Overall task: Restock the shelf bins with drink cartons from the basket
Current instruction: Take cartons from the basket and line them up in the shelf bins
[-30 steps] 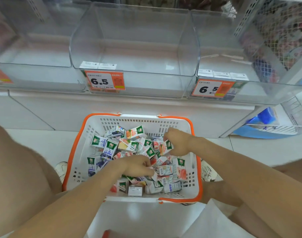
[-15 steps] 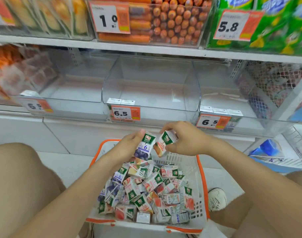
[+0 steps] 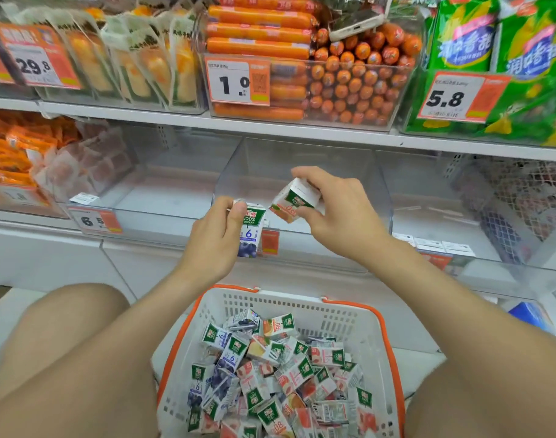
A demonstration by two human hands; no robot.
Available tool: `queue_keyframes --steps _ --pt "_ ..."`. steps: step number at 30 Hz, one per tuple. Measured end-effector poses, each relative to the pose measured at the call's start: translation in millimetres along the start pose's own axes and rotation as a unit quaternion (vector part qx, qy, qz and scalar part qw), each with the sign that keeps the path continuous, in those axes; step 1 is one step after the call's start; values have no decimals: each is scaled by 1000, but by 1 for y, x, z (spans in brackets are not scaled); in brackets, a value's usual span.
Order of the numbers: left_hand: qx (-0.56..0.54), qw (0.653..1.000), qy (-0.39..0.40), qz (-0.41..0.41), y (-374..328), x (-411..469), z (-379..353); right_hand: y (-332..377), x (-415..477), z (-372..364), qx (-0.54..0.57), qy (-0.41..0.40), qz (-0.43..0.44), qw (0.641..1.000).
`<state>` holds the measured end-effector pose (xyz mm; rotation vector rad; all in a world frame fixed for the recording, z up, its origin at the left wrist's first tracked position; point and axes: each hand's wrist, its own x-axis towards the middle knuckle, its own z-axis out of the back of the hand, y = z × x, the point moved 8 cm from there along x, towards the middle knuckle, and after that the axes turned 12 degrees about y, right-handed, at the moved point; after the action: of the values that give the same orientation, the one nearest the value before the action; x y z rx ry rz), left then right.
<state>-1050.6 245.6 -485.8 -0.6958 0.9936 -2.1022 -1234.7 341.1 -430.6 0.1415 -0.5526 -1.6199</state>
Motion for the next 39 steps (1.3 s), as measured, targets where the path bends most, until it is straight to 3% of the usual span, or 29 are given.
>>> queue_keyframes --steps 2,5,11,16,21,24,28,33,36,39 --pt "-59 998 -6 16 14 2 -5 -6 12 -11 -24 4 -11 1000" --pt "-22 999 -37 25 22 9 -7 -22 28 -41 -63 72 -49 994" --pt "72 996 -48 33 10 9 -7 -39 50 -82 -16 196 -69 978" --pt "25 999 -32 25 4 10 -12 -45 51 -90 13 256 -77 964" --pt "-46 999 -13 -5 -11 7 -22 -32 43 -48 106 157 -39 981" --pt "-171 985 34 -5 -24 4 -38 -20 22 -18 235 158 -13 959" --pt "-236 969 66 -23 -50 4 -60 -19 -5 10 152 139 5 978" --pt "-316 945 84 -6 -85 8 -96 -48 -40 42 241 116 -61 962" --pt "-270 959 88 -15 -103 18 -122 -73 -62 55 269 91 -112 952" --pt "-195 975 92 -52 -117 25 -153 -110 -86 78 230 13 -201 952"
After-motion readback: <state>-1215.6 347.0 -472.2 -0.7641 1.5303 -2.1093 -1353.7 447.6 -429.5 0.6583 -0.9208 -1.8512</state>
